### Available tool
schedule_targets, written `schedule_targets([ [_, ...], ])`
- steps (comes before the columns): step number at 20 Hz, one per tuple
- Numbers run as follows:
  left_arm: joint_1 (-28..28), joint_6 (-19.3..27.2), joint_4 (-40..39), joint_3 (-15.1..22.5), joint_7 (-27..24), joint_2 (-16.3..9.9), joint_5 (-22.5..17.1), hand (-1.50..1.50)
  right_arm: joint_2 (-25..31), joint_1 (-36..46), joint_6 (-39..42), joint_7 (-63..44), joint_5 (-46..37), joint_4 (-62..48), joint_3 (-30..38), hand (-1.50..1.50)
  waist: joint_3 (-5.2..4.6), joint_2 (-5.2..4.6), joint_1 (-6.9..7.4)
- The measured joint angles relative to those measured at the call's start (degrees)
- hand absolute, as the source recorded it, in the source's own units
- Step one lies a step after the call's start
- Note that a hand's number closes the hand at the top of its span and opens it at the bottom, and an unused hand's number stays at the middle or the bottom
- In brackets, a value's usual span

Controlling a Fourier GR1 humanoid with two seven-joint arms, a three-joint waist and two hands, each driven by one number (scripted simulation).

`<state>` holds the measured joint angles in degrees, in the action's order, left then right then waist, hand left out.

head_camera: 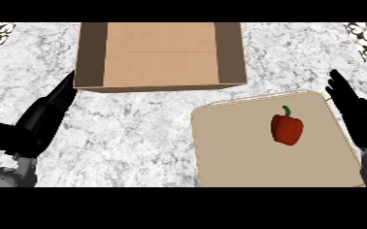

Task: Pick the bell pepper from the tray and place it in the cardboard box

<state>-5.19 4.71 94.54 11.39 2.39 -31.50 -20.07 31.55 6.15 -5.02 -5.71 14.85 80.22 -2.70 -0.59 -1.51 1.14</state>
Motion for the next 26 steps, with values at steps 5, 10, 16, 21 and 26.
schedule_targets([
  [5, -1.77, 1.03, -0.94, 2.0, -0.02, 1.49, 3.3, 0.0, -8.18, -1.11, -15.98, -1.78, -5.78, 4.24, -0.55, -1.5, 0.32, 1.35, -2.19],
  [10, -2.13, 1.23, -0.91, 3.7, -0.06, 1.99, 4.94, 0.0, -7.18, -4.82, -28.91, -1.06, -17.35, 4.0, -0.38, -1.5, -0.04, 2.0, -5.02],
  [16, -2.91, 1.81, -1.12, 6.11, 0.15, 3.62, 6.78, 0.0, -5.43, -12.53, -42.13, -5.99, -37.86, 2.74, -6.53, -1.5, -0.4, 1.76, -4.67],
  [21, -3.4, 2.24, -1.35, 6.84, 0.44, 4.25, 7.71, 0.0, -5.31, -16.93, -44.85, -14.34, -51.56, 6.41, -9.72, -1.5, -0.51, 1.92, -4.56],
  [26, -3.53, 2.67, -1.55, 7.18, 0.22, 4.81, 8.42, 0.0, -7.21, -20.79, -39.55, -24.63, -60.71, 13.71, -13.32, -1.5, -0.54, 1.99, -4.41],
])
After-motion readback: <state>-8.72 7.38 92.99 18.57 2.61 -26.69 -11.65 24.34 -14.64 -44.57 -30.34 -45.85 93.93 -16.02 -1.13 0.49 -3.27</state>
